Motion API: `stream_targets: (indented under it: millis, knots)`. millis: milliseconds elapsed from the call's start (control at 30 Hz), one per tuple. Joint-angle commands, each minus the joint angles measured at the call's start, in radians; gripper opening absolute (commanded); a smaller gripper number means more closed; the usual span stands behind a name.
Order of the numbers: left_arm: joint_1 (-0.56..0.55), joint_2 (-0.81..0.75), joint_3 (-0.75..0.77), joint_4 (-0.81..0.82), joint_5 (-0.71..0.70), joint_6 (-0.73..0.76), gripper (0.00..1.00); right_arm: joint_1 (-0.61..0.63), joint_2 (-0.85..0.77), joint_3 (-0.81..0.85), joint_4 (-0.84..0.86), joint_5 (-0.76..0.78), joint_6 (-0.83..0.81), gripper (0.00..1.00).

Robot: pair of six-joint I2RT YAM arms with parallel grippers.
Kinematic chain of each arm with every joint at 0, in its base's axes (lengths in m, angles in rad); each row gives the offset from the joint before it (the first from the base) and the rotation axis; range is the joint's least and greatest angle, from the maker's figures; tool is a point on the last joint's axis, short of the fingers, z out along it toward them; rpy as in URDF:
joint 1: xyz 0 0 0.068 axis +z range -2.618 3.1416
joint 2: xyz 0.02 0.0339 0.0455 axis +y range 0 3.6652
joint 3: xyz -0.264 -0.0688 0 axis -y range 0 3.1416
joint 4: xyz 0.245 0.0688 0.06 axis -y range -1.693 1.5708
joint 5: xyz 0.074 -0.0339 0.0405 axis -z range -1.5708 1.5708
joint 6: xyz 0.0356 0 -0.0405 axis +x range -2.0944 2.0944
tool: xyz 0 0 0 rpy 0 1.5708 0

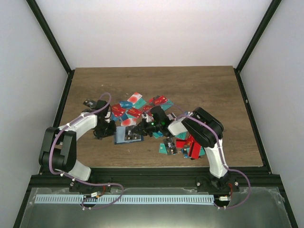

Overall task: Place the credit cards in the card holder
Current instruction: Insert the credit card into the card holder.

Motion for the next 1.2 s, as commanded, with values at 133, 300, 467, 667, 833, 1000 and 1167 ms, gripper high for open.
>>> stream_targets:
  millis: [133, 300, 467, 667, 833, 1000, 1167]
  knots:
    - [0.033, 0.032, 0.034, 0.024, -0.014, 0.015, 0.19, 0.010, -0.041, -0.030, -0.003, 0.042, 0.061, 0.01]
    - [0.061, 0.062, 0.048, 0.054, -0.006, 0.013, 0.19, 0.013, -0.054, -0.053, 0.016, 0.051, 0.095, 0.01]
    - [0.071, 0.102, 0.056, 0.091, 0.024, 0.014, 0.19, 0.015, -0.073, -0.082, 0.021, 0.070, 0.111, 0.01]
    - [0.071, 0.133, 0.041, 0.118, 0.040, 0.012, 0.18, 0.016, -0.088, -0.090, 0.033, 0.087, 0.117, 0.01]
    - [0.071, 0.138, 0.023, 0.132, 0.045, 0.014, 0.18, 0.017, -0.125, -0.097, 0.016, 0.094, 0.112, 0.01]
    - [0.071, 0.140, 0.017, 0.145, 0.067, 0.017, 0.18, 0.017, -0.153, -0.126, 0.010, 0.090, 0.119, 0.01]
    - [0.072, 0.138, 0.021, 0.154, 0.089, 0.017, 0.18, 0.025, -0.144, -0.137, 0.017, 0.076, 0.127, 0.01]
